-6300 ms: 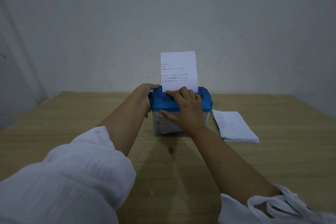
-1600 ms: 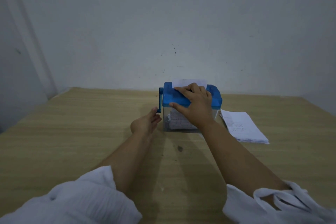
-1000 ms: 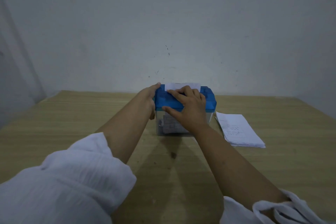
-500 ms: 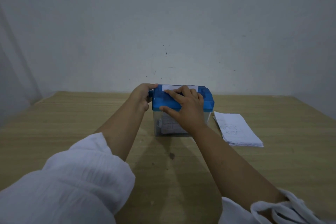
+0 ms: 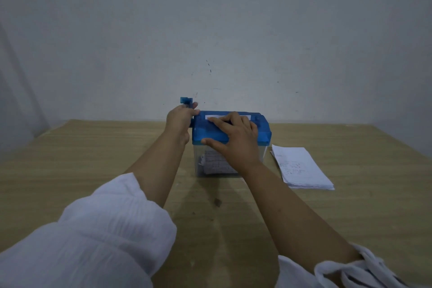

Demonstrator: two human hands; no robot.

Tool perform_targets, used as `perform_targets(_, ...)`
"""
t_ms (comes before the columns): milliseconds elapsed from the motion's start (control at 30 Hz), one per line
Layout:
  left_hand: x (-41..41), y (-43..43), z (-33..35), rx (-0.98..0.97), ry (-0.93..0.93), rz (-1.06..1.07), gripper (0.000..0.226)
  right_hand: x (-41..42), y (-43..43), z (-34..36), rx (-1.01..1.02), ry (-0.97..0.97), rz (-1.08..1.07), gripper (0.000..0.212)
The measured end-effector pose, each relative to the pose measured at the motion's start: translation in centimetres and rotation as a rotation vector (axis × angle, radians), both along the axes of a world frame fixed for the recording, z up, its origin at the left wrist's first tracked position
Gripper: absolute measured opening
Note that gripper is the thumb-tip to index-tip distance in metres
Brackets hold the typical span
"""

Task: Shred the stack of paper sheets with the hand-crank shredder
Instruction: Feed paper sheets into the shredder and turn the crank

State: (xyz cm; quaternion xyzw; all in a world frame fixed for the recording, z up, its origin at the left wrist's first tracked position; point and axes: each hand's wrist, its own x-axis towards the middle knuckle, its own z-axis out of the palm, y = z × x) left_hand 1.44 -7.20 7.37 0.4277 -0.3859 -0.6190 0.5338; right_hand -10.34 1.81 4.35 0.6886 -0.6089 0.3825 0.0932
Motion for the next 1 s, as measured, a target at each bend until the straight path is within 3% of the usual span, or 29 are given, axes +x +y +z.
perform_targets(100, -0.3, 0.3, 0.1, -0.046, 0.015, 0.021, 0.035, 0.0, 0.1, 0.0, 0.000, -0.002, -0.008, 0.054)
perform_targets(267, -0.4, 1.1, 0.0, -0.212, 0.045, 0.092, 0.038, -0.1, 0.0, 0.0, 0.003, -0.011, -0.003, 0.054)
perform_targets(467, -0.3, 2.8, -0.4, -0.375, -0.042, 0.134, 0.023, -0.1, 0.1, 0.1, 0.012, -0.015, 0.001, 0.055)
perform_targets(533, -0.1, 3.6, 0.2, -0.338, -0.010, 0.100, 0.006, -0.2, 0.1, 0.0, 0.007, -0.013, 0.009, 0.056)
perform_targets(600, 0.1, 3.9, 0.8, -0.256, 0.050, 0.142, 0.032, -0.3, 0.1, 0.1, 0.015, -0.030, 0.022, 0.056)
perform_targets(667, 0.2, 4.2, 0.9, -0.217, 0.096, 0.201, 0.042, -0.3, 0.0, 0.2, 0.029, -0.043, 0.026, 0.057)
perform_targets(867, 0.6, 6.6, -1.5, -0.196, 0.242, 0.343, 0.008, -0.3, -0.1, 0.4, 0.035, -0.029, 0.017, 0.057)
perform_targets(1000, 1.5, 7.6, -3.7, -0.169, 0.198, 0.422, 0.018, -0.2, -0.1, 0.5, 0.034, -0.034, 0.016, 0.056)
